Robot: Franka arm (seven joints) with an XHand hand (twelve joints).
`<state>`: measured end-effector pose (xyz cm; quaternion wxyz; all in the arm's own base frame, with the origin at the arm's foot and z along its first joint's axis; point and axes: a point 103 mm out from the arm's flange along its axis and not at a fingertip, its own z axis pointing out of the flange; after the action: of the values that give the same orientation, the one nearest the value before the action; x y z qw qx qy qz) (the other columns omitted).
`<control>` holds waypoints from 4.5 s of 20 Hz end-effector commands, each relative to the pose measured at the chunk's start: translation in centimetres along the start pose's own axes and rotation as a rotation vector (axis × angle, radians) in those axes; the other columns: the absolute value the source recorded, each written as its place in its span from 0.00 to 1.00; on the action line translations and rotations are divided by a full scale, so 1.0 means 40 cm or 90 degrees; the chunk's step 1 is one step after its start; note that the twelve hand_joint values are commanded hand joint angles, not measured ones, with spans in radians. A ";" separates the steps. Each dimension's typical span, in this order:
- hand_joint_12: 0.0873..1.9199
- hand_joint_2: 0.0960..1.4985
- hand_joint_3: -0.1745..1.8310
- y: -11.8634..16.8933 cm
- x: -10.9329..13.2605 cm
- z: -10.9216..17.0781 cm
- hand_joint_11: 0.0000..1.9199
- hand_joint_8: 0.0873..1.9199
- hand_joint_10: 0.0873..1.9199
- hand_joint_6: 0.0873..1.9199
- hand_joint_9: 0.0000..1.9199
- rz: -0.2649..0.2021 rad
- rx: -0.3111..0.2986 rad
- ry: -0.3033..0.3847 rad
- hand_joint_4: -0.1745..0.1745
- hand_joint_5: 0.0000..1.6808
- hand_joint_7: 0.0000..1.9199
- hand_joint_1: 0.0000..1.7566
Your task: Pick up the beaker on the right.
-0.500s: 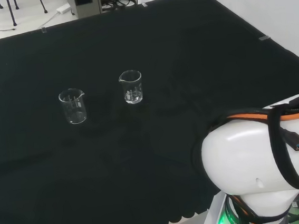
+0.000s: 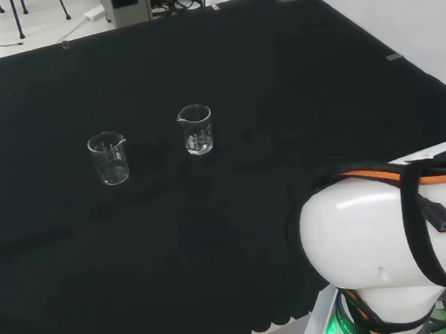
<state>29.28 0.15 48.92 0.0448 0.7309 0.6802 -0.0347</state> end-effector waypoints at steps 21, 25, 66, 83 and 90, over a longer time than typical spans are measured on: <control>0.58 0.49 0.36 0.152 -0.157 0.115 0.00 0.26 0.32 0.00 0.14 0.017 0.054 0.070 0.44 0.20 0.12 0.38; 0.58 0.48 0.36 0.199 -0.161 0.183 0.00 0.26 0.31 0.00 0.14 0.029 0.076 0.082 0.44 0.20 0.11 0.39; 0.55 0.32 0.42 0.498 -0.011 0.725 0.00 0.25 0.31 0.00 0.14 -0.134 0.198 0.276 0.47 0.16 0.10 0.45; 0.50 0.29 0.43 0.508 0.000 0.833 0.00 0.23 0.29 0.00 0.12 -0.173 0.206 0.312 0.50 0.14 0.08 0.44; 0.46 0.28 0.42 0.514 -0.005 0.883 0.00 0.23 0.29 0.00 0.11 -0.185 0.204 0.322 0.50 0.15 0.09 0.44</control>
<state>49.78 -5.14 15.15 -0.2465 0.6157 0.7480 0.0257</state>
